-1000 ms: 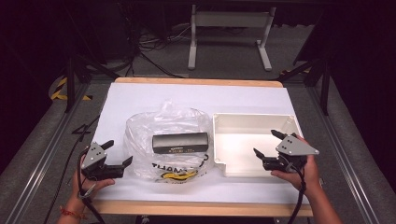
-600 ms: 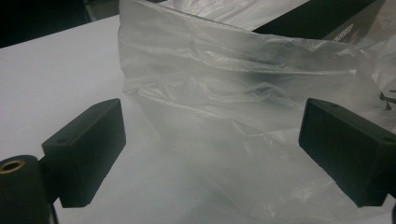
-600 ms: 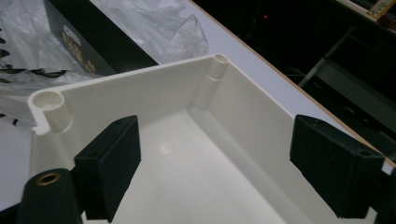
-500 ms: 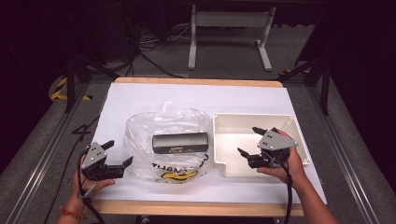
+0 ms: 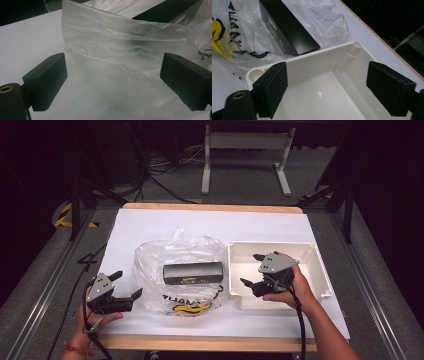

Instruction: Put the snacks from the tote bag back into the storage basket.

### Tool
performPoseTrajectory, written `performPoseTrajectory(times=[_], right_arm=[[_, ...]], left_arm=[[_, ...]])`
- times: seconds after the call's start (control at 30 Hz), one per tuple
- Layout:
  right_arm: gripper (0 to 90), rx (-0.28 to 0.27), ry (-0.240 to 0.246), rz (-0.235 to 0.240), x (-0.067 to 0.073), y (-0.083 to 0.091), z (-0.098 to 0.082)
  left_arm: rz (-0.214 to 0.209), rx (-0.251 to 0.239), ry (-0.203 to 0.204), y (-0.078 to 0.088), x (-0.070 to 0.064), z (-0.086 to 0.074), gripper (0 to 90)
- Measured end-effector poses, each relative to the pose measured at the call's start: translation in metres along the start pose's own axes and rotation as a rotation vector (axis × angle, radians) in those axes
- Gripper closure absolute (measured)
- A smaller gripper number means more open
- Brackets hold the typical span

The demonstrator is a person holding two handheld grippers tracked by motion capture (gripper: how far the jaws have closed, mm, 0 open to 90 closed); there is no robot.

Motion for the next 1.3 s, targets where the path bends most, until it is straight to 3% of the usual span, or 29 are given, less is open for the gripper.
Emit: performPoseTrajectory(times=[0.6,0.87,1.0,1.3], right_arm=[[20.0,-0.003,0.013,0.096,-0.008,-0.022,0.020],[24.1,-0.001,0.029,0.155,-0.009,-0.035,0.032],[26.5,0.006,0.054,0.183,-0.006,-0.042,0.039],[28.4,0.092,0.163,0.251,0.004,-0.063,0.053]], left_arm=[[0.006,0.004,-0.017,0.016,-0.014,-0.005,8.6],[0.035,0.010,-0.003,0.028,-0.013,-0.012,8.6],[0.044,0.014,-0.001,0.032,-0.014,-0.015,8.6],[0.054,0.018,0.003,0.038,-0.013,-0.018,8.6]])
Point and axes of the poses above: each handheld gripper's, and its own axes: y roughly backward along the jaws, z roughly out of its top, x roughly to its left, the point moved 6 cm from there along -y, roughly forward along the jaws, and after that the axes turned 3 degrees about z, right-handed, at the moved point
